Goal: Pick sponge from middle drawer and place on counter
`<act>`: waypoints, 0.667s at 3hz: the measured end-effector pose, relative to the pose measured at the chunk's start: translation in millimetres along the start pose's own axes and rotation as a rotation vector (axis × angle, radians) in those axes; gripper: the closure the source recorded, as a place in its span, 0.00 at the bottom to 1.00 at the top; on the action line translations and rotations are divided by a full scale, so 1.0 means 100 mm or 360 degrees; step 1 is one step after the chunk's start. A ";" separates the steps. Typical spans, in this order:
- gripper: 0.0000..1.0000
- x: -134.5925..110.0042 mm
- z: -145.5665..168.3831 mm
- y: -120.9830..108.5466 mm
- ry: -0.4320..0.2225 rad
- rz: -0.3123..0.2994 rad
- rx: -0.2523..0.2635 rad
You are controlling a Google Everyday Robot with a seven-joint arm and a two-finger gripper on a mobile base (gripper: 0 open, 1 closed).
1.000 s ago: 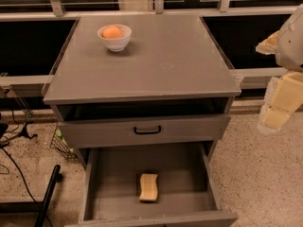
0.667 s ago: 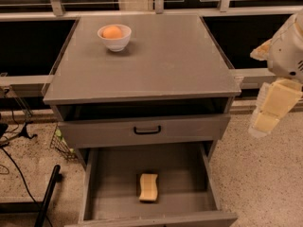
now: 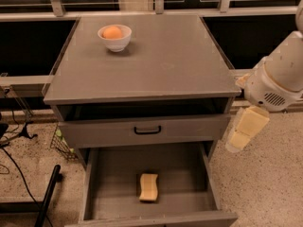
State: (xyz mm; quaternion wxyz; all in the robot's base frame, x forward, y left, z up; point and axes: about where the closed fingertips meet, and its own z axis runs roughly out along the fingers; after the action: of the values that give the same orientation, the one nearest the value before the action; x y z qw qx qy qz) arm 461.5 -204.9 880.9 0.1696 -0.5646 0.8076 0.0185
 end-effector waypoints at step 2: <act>0.00 0.23 1.08 0.03 0.0059 0.0198 -0.0150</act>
Offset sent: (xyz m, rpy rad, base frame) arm 0.0246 0.0067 -0.1710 0.0278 0.2016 -0.1442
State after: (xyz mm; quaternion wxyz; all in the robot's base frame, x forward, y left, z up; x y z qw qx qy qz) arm 478.9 -201.0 771.5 0.1263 -0.5209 0.8423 0.0566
